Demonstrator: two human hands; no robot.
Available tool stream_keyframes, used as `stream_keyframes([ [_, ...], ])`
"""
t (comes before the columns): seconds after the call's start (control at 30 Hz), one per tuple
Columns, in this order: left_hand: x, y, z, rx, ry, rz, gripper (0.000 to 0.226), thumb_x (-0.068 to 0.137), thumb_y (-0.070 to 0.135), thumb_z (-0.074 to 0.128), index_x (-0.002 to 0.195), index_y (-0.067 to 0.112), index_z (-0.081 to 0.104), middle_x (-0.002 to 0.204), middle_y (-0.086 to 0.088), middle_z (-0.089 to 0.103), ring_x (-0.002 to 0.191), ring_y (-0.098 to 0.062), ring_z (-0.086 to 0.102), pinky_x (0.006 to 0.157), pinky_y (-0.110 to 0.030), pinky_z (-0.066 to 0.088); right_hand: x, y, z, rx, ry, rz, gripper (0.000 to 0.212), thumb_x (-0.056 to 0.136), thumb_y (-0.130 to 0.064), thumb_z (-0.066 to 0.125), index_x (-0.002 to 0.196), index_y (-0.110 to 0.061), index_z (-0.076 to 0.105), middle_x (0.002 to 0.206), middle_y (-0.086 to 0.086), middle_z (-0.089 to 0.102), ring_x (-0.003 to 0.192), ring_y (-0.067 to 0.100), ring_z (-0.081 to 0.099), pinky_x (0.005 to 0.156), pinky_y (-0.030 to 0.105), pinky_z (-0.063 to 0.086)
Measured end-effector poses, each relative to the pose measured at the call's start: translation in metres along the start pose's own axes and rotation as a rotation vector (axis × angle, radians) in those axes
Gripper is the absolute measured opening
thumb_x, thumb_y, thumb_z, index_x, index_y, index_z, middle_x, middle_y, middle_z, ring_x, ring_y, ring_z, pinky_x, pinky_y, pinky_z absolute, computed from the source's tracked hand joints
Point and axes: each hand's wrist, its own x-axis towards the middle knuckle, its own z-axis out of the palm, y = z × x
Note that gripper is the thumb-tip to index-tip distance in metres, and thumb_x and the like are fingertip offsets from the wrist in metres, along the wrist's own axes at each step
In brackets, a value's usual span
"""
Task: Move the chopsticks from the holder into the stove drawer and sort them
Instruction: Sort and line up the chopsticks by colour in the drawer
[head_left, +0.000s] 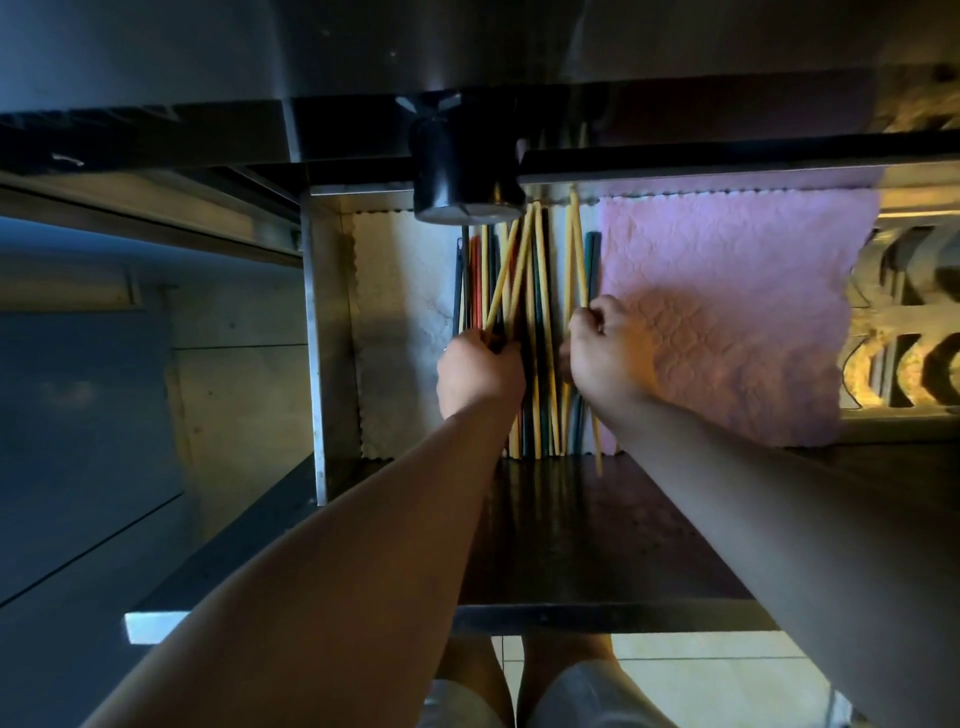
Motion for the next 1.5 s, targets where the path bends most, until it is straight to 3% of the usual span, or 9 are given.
stream_keyframes([
  [0.07, -0.002, 0.0, -0.002, -0.011, 0.018, 0.01, 0.027, 0.09, 0.031, 0.057, 0.107, 0.014, 0.068, 0.09, -0.003, 0.066, 0.079, -0.022, 0.061, 0.07, -0.03, 0.049, 0.001, -0.001, 0.0, 0.047, 0.004, 0.022, 0.016, 0.094, -0.031, 0.043, 0.085, -0.023, 0.053, 0.083, 0.009, 0.067, 0.071, 0.028, 0.063, 0.061, 0.039, 0.053],
  [0.17, -0.004, -0.003, -0.007, -0.054, 0.028, 0.015, 0.019, 0.092, 0.027, 0.052, 0.1, 0.015, 0.063, 0.085, 0.0, 0.062, 0.077, -0.018, 0.058, 0.069, -0.026, 0.043, 0.003, 0.0, -0.002, 0.1, 0.026, 0.037, 0.013, 0.094, -0.025, 0.048, 0.083, -0.02, 0.054, 0.071, 0.001, 0.058, 0.061, 0.018, 0.054, 0.055, 0.024, 0.038],
  [0.27, -0.004, -0.007, -0.012, -0.069, 0.06, 0.005, 0.015, 0.093, 0.023, 0.045, 0.093, 0.013, 0.057, 0.082, -0.001, 0.058, 0.078, -0.021, 0.055, 0.07, -0.027, 0.039, 0.002, 0.002, -0.003, 0.077, 0.025, 0.056, 0.01, 0.094, -0.027, 0.052, 0.086, -0.022, 0.056, 0.068, -0.006, 0.052, 0.059, 0.013, 0.052, 0.051, 0.021, 0.034],
  [0.47, 0.002, -0.016, -0.013, -0.035, 0.089, 0.067, 0.017, 0.091, 0.027, 0.059, 0.094, 0.014, 0.07, 0.08, -0.004, 0.066, 0.075, -0.026, 0.064, 0.066, -0.031, 0.054, -0.001, 0.007, -0.001, 0.09, 0.01, 0.045, 0.014, 0.091, -0.026, 0.054, 0.079, -0.02, 0.056, 0.063, -0.006, 0.05, 0.065, 0.021, 0.054, 0.057, 0.026, 0.039],
  [0.9, 0.004, -0.005, -0.009, 0.211, 0.048, 0.086, 0.022, 0.091, 0.031, 0.057, 0.098, 0.012, 0.066, 0.08, -0.002, 0.058, 0.074, -0.024, 0.06, 0.071, -0.036, 0.056, -0.003, 0.002, 0.005, 0.087, -0.013, 0.043, 0.026, 0.095, -0.022, 0.054, 0.114, -0.006, 0.064, 0.095, 0.008, 0.063, 0.082, 0.02, 0.059, 0.059, 0.023, 0.043],
  [1.1, 0.007, 0.001, -0.011, 0.1, 0.001, 0.016, 0.016, 0.087, 0.027, 0.064, 0.091, 0.013, 0.058, 0.071, 0.002, 0.051, 0.059, -0.011, 0.048, 0.059, -0.027, 0.044, -0.005, 0.008, 0.003, 0.041, 0.071, -0.006, 0.021, 0.091, -0.027, 0.06, 0.1, -0.012, 0.073, 0.094, 0.01, 0.071, 0.089, 0.027, 0.066, 0.08, 0.039, 0.056],
  [1.23, 0.004, -0.005, -0.014, -0.029, -0.028, 0.011, 0.03, 0.085, 0.031, 0.061, 0.106, 0.01, 0.067, 0.087, -0.005, 0.066, 0.075, -0.021, 0.063, 0.065, -0.028, 0.051, -0.005, 0.005, 0.005, 0.021, 0.065, 0.001, 0.019, 0.089, -0.026, 0.064, 0.103, -0.017, 0.073, 0.098, 0.007, 0.071, 0.091, 0.023, 0.066, 0.079, 0.03, 0.054],
  [1.33, 0.004, -0.01, -0.02, -0.062, -0.03, 0.03, 0.025, 0.087, 0.029, 0.057, 0.101, 0.011, 0.067, 0.08, -0.002, 0.063, 0.072, -0.02, 0.063, 0.063, -0.027, 0.05, -0.002, 0.002, 0.007, -0.049, 0.081, -0.001, 0.021, 0.09, -0.025, 0.064, 0.106, -0.014, 0.072, 0.101, 0.009, 0.071, 0.091, 0.02, 0.063, 0.072, 0.02, 0.043],
  [1.5, 0.003, -0.015, -0.025, -0.085, -0.055, 0.063, 0.019, 0.092, 0.028, 0.052, 0.101, 0.014, 0.063, 0.081, -0.001, 0.062, 0.069, -0.015, 0.061, 0.055, -0.026, 0.047, 0.002, -0.007, 0.01, -0.225, 0.098, -0.006, 0.026, 0.091, -0.028, 0.062, 0.109, -0.01, 0.069, 0.109, 0.009, 0.067, 0.1, 0.026, 0.064, 0.079, 0.026, 0.046],
])
